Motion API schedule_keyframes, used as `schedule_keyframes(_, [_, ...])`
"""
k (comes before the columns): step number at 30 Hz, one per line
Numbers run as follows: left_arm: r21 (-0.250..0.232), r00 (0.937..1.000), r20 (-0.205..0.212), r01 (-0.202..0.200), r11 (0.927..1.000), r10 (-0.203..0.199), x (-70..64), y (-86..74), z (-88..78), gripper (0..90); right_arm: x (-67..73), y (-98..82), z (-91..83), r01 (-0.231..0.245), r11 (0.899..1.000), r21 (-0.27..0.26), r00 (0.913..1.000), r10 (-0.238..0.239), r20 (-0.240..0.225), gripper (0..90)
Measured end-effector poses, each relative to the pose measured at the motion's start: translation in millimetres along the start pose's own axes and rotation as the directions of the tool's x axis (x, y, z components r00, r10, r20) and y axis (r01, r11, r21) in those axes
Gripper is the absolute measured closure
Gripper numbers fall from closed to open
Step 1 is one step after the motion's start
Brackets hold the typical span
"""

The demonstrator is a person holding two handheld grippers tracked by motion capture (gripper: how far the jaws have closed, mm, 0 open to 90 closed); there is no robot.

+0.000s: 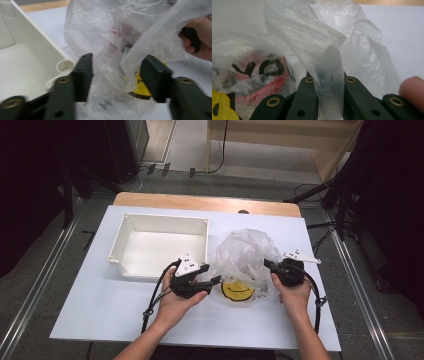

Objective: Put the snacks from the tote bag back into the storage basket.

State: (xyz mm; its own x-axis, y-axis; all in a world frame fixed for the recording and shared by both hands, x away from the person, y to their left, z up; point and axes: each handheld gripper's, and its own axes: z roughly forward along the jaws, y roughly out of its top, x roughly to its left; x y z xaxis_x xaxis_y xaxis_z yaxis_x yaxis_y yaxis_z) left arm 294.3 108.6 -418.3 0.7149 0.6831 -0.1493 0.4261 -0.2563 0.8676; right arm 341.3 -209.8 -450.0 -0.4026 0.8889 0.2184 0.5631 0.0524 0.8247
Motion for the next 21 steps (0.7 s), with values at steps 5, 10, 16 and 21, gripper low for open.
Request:
schedule_keyframes(5, [-0.039, 0.9966, -0.007, -0.082, 0.9958, 0.082, -19.8, 9.3, -1.5, 16.7, 4.6, -3.1, -1.3, 0.026, 1.000, 0.007, 0.9996, -0.026, -0.006, 88.5])
schedule_keyframes(10, [-0.098, 0.9903, 0.006, -0.137, 0.9856, 0.139, -35.0, 15.4, -4.5, 23.5, 9.5, -5.5, -6.4, 0.052, 0.999, 0.005, 0.9984, -0.052, -0.023, 87.3])
schedule_keyframes(16, [-0.122, 0.9894, 0.116, -0.074, 0.9898, 0.088, -19.2, 15.9, -6.8, 84.6, 12.7, -7.8, -15.4, 0.086, 0.996, -0.003, 0.9958, -0.086, -0.032, 85.6])
schedule_keyframes(21, [-0.023, 0.9982, 0.055, 0.026, 0.9994, -0.025, 3.5, -0.3, 11.9, 90.0, 8.5, -6.7, -26.9, 0.075, 0.996, -0.048, 0.9970, -0.076, -0.018, 86.5])
